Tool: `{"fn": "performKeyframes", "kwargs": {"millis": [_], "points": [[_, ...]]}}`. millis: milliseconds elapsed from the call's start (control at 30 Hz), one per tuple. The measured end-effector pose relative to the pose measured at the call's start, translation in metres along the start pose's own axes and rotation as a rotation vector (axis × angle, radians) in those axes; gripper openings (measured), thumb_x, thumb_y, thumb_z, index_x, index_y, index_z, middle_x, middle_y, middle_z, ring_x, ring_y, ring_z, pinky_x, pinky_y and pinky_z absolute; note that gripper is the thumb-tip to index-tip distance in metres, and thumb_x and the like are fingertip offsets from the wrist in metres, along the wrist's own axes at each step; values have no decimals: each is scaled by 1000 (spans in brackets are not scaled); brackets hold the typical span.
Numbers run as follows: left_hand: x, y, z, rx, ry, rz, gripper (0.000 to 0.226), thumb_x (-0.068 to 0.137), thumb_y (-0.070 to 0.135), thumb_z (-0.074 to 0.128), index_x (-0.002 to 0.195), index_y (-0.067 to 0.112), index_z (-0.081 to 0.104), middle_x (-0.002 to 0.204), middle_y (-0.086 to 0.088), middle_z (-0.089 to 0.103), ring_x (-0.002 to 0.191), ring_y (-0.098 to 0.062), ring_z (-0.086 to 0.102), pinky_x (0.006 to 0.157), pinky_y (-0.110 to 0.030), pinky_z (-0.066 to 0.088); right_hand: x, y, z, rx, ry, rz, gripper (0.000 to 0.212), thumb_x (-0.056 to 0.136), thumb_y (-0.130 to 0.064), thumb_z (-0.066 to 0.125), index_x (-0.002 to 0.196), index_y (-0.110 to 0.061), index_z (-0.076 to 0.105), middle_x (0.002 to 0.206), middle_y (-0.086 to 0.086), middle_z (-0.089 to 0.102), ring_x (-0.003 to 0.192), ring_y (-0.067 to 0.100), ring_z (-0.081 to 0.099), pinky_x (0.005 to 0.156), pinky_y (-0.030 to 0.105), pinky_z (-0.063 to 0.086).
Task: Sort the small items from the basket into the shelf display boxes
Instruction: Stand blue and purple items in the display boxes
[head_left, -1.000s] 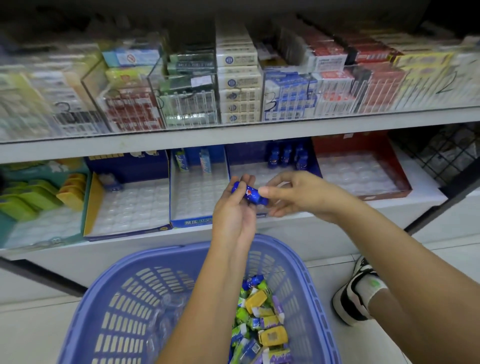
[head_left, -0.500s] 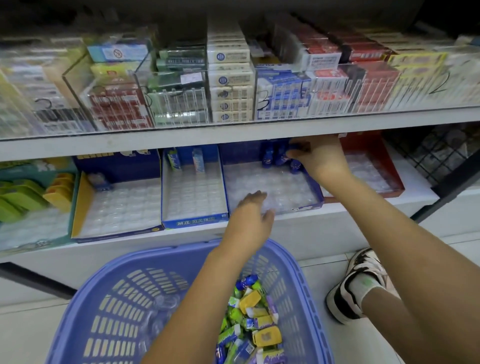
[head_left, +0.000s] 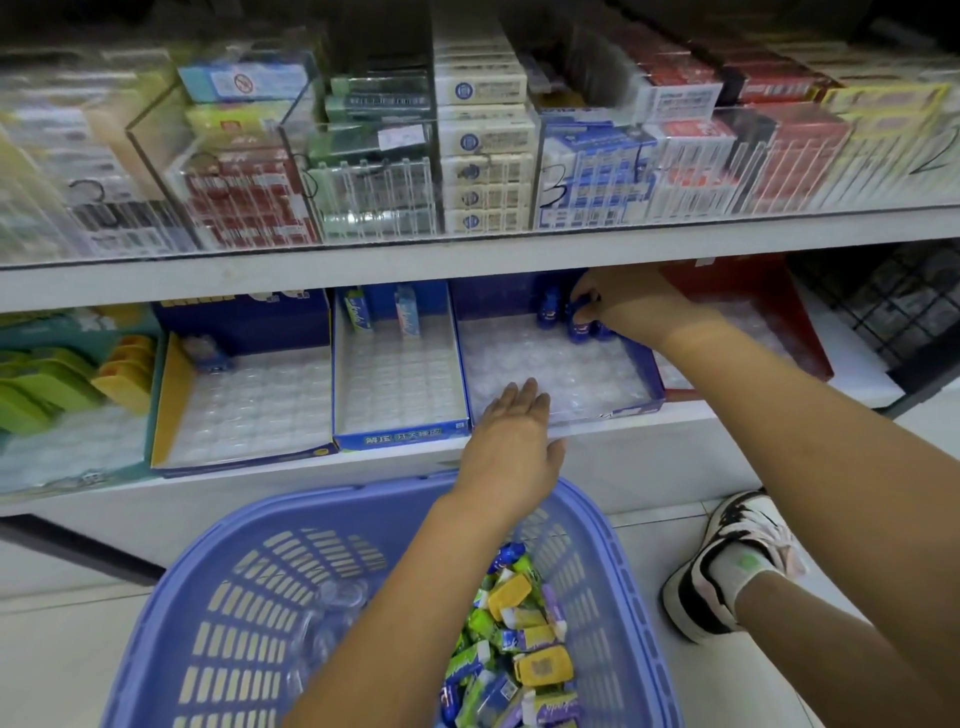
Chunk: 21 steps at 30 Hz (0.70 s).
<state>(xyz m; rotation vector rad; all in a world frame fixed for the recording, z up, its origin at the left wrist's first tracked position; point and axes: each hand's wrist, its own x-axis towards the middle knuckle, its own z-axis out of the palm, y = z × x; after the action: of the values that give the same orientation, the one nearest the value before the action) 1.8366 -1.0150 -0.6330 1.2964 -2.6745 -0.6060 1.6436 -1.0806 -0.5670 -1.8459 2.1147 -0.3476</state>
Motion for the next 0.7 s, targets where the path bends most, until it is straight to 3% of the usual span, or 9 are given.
{"fn": "performKeyframes", "kwargs": {"millis": [100, 200, 300, 400, 467, 567, 633, 700], "points": [[1, 0, -4, 0, -49, -12, 60, 101, 30, 40, 151, 8, 16, 160, -6, 6, 148, -21, 3, 118, -30, 5, -3, -11, -1, -26, -8, 31, 25, 87, -7, 61, 110, -1, 64, 108, 19, 63, 92, 34, 61, 76, 36, 51], [-4, 5, -11, -128, -29, -8, 56, 100, 26, 42, 150, 9, 22, 160, -5, 11, 147, -18, 6, 118, -28, 9, -13, -25, -5, -126, 7, 84, 26, 88, -4, 56, 113, 3, 60, 113, 23, 61, 98, 34, 58, 85, 38, 50], [-27, 1, -16, -314, 233, 55, 41, 97, 17, 47, 137, 10, 47, 149, -4, 39, 139, -17, 31, 108, -20, 23, -33, -44, 1, -262, 135, 84, 27, 89, -9, 56, 114, 0, 59, 116, 20, 59, 105, 35, 57, 86, 35, 48], [-61, -24, 1, -384, 393, 25, 26, 91, 10, 52, 115, 11, 62, 117, -6, 60, 108, -19, 56, 89, -20, 38, -74, -66, 29, -161, 151, -65, 19, 85, -14, 61, 100, -4, 67, 102, 17, 66, 95, 33, 61, 82, 34, 49], [-84, -48, 28, -382, 244, -111, 24, 90, 12, 54, 113, 12, 64, 114, -9, 64, 104, -23, 61, 88, -29, 46, -108, -79, 67, -60, -66, -172, 16, 81, -19, 67, 94, -10, 69, 97, 9, 70, 92, 24, 63, 77, 26, 43], [-118, -84, 80, -325, -212, -262, 32, 86, 8, 56, 118, 9, 63, 119, -12, 65, 111, -26, 60, 88, -29, 44, -148, -86, 142, -128, -483, -213, 31, 78, -20, 70, 108, -16, 63, 106, 5, 66, 100, 22, 59, 76, 24, 39], [-139, -101, 109, -280, -438, -253, 30, 85, 6, 57, 115, 3, 61, 115, -19, 64, 109, -32, 59, 83, -32, 43, -161, -80, 187, -204, -624, -196, 38, 81, -11, 64, 118, -14, 57, 113, 11, 63, 106, 27, 57, 78, 28, 42], [-153, -113, 130, -241, -528, -244, 29, 85, 8, 57, 113, -1, 58, 116, -23, 59, 110, -37, 56, 82, -37, 42, -168, -72, 217, -293, -666, -192, 35, 85, -2, 52, 120, -8, 54, 114, 19, 60, 108, 31, 56, 76, 33, 41]]}}
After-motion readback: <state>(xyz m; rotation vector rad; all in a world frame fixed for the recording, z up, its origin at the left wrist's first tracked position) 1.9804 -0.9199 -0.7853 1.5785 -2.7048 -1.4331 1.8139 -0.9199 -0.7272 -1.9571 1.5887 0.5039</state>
